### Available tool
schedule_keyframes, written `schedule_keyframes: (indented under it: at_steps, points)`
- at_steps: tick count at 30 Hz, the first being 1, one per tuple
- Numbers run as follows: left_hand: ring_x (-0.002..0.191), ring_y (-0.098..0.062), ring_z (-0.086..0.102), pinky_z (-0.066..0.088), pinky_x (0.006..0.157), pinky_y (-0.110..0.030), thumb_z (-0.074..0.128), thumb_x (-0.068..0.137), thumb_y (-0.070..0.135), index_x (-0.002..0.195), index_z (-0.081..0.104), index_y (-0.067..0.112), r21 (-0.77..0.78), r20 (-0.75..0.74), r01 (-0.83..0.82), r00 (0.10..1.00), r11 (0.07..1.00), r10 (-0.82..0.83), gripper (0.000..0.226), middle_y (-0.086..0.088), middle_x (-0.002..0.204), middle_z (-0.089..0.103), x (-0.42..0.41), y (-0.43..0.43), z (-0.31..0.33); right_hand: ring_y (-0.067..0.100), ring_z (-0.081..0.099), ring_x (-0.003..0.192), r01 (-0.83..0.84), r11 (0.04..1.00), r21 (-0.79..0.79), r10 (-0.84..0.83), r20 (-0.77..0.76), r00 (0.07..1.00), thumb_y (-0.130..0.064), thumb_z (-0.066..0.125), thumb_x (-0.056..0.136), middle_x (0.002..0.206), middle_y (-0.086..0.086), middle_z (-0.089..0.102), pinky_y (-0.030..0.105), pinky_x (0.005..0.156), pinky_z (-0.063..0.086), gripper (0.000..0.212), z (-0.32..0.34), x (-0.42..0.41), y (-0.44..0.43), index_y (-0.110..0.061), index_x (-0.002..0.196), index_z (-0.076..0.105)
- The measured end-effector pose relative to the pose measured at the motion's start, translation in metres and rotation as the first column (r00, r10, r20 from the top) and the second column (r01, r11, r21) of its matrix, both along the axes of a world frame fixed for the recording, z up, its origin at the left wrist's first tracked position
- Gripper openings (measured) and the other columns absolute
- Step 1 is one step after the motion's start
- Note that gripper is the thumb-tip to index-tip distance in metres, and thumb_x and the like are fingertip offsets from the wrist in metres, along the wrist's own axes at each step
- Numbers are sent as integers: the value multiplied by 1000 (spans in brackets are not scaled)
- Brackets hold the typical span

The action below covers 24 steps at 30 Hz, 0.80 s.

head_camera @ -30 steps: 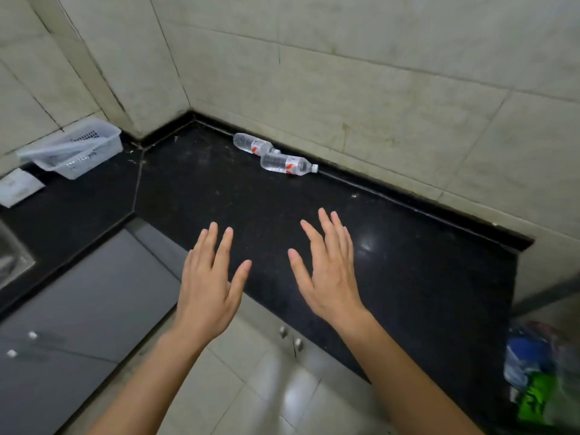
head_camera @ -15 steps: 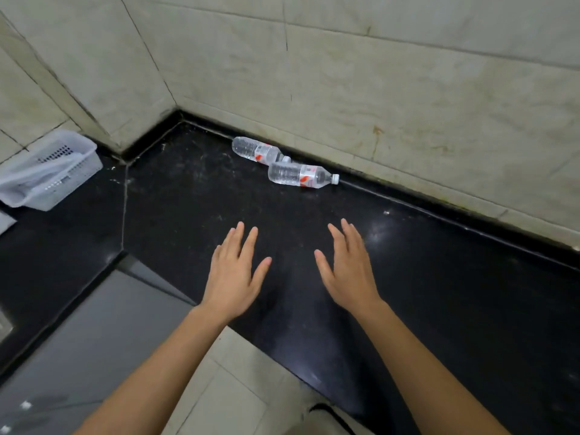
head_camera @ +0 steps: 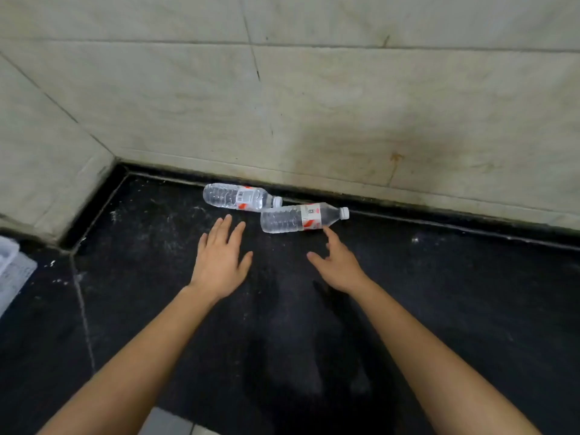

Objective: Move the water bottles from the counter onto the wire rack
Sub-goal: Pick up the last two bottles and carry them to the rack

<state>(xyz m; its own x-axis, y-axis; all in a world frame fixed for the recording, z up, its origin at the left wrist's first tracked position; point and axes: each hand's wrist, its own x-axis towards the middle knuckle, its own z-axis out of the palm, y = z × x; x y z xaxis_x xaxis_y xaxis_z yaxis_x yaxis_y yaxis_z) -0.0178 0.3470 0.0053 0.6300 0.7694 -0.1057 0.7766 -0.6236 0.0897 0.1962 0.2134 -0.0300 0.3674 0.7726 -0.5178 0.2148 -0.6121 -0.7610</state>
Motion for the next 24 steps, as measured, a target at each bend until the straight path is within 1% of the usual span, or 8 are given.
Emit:
schedule_keyframes:
  at_steps: [5,9,12,14,16,19,21,24]
  points:
    - [134,-49,44,42,103,-65,78,82,24,141,49,0,-6,-26,164,986,987,-164,70,-30,145,45,23,111,-49,23,50,134,272,962,-35,-274,-126,953,-38,60,100,148,7,49,29,99,43,76,-28,-17,59,-29,159,14]
    - [140,-48,38,33,108,-67,79,80,29,145,44,0,-45,-69,193,978,980,-195,79,-29,150,42,38,167,-84,20,59,121,561,825,-66,-553,-299,778,-42,68,93,137,2,55,42,100,54,90,-45,-35,105,-42,151,0]
    - [145,-41,33,21,110,-70,78,82,33,150,41,10,-7,-41,209,977,978,-209,81,-20,156,39,36,183,-106,22,50,126,646,761,-64,-641,-231,732,-57,74,78,149,4,40,51,106,49,111,-55,-45,132,-51,148,-12]
    - [133,-44,46,28,105,-70,82,76,30,142,51,10,53,9,218,976,975,-219,75,-21,145,50,39,188,-114,26,45,114,674,731,-108,-681,-195,706,-63,74,77,149,13,28,51,105,49,119,-57,-45,145,-50,150,-19]
    - [117,-45,52,36,99,-64,85,72,28,135,57,11,84,7,221,975,972,-223,71,-22,133,56,46,193,-111,25,46,98,737,664,-128,-745,-197,637,-61,73,81,146,19,27,43,106,48,114,-56,-43,154,-47,152,-14]
    - [112,-45,49,40,90,-54,87,70,31,136,58,13,50,-64,239,970,970,-235,74,-22,127,55,57,205,-99,14,44,75,856,506,-105,-859,-148,490,-52,74,85,139,22,37,30,89,42,99,-53,-42,168,-42,152,3]
    - [114,-43,46,41,88,-51,86,70,38,135,59,16,35,-124,244,963,969,-238,74,-20,127,53,61,209,-91,21,49,81,877,472,-96,-879,-126,459,-47,76,85,137,23,40,32,86,44,97,-54,-42,171,-40,151,5]
    - [115,-40,47,43,89,-49,84,70,47,130,63,18,11,-185,248,953,969,-242,70,-17,125,54,61,201,-81,28,58,95,870,488,-75,-866,-161,472,-39,78,85,134,21,47,42,97,54,96,-57,-42,162,-43,148,5]
